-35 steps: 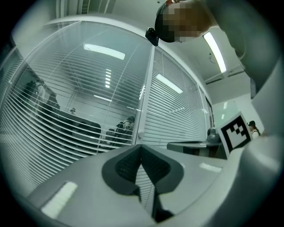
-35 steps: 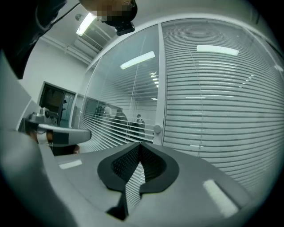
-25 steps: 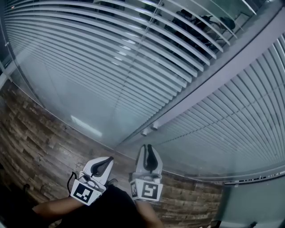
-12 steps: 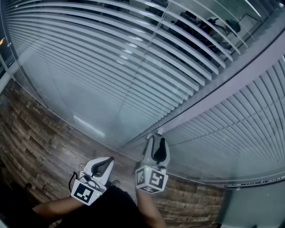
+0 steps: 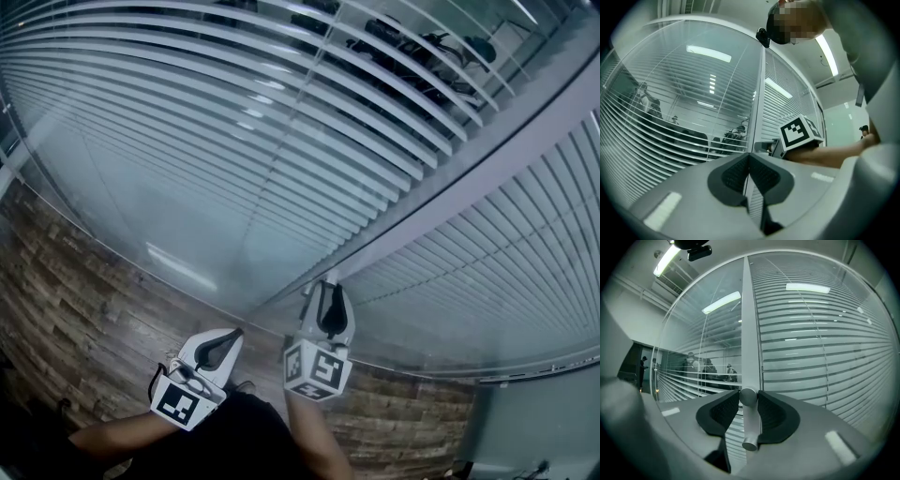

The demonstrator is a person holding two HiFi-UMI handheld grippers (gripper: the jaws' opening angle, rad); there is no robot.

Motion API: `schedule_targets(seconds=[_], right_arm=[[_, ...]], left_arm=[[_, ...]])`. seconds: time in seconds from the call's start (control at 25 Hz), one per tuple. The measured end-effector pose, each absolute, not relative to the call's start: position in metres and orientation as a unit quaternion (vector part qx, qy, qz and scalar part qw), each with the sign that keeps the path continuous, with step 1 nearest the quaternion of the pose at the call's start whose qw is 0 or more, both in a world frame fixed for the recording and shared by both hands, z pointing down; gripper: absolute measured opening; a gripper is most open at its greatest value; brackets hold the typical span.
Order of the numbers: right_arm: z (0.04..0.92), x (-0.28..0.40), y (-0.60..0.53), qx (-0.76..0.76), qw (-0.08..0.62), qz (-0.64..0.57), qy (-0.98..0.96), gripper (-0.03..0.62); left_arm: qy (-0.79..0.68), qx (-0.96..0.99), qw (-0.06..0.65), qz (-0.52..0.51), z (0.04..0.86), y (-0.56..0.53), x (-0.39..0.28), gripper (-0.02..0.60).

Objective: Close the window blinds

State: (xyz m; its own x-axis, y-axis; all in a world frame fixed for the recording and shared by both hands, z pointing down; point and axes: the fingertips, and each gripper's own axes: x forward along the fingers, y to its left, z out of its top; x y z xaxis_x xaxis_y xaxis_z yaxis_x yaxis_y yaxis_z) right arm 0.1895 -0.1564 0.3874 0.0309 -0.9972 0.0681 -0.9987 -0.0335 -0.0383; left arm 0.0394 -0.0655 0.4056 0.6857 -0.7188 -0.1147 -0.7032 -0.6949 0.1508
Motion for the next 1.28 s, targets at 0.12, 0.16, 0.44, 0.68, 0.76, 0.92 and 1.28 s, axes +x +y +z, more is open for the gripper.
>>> schedule_targets(seconds=[0.12, 0.16, 0.44, 0.68, 0.76, 0.92, 1.28], right_arm=[[0.387, 0.19, -0.155, 0.716, 0.031, 0.019, -0.697, 0.127], [0.386, 0.191, -0.154, 0.715, 0.043, 0.008, -0.697, 0.127], [0.391, 0.185, -0.157, 0.691, 0.156, -0.1, -0.699, 0.126], [0.387, 0.182, -0.159, 0.651, 0.299, -0.19, -0.671, 0.126], [0.378, 0.176, -0.15, 0.641, 0.329, -0.22, -0.658, 0.126], [0.382, 0.176, -0.147, 0.617, 0.385, -0.282, -0.626, 0.124], [0.394, 0.195, -0.16, 0.664, 0.248, -0.156, -0.688, 0.132]], left_arm=[[-0.377, 0.922, 0.049, -0.078, 0.407, -0.064, 0.042, -0.002], [-0.375, 0.922, 0.048, -0.077, 0.407, -0.064, 0.042, -0.002], [-0.377, 0.922, 0.045, -0.081, 0.41, -0.069, 0.029, -0.002], [-0.371, 0.924, 0.053, -0.073, 0.41, -0.067, 0.021, -0.002], [-0.365, 0.927, 0.05, -0.076, 0.403, -0.053, 0.017, -0.002], [-0.366, 0.926, 0.05, -0.074, 0.408, -0.039, 0.013, -0.002], [-0.382, 0.919, 0.075, -0.062, 0.428, -0.036, 0.025, -0.002]])
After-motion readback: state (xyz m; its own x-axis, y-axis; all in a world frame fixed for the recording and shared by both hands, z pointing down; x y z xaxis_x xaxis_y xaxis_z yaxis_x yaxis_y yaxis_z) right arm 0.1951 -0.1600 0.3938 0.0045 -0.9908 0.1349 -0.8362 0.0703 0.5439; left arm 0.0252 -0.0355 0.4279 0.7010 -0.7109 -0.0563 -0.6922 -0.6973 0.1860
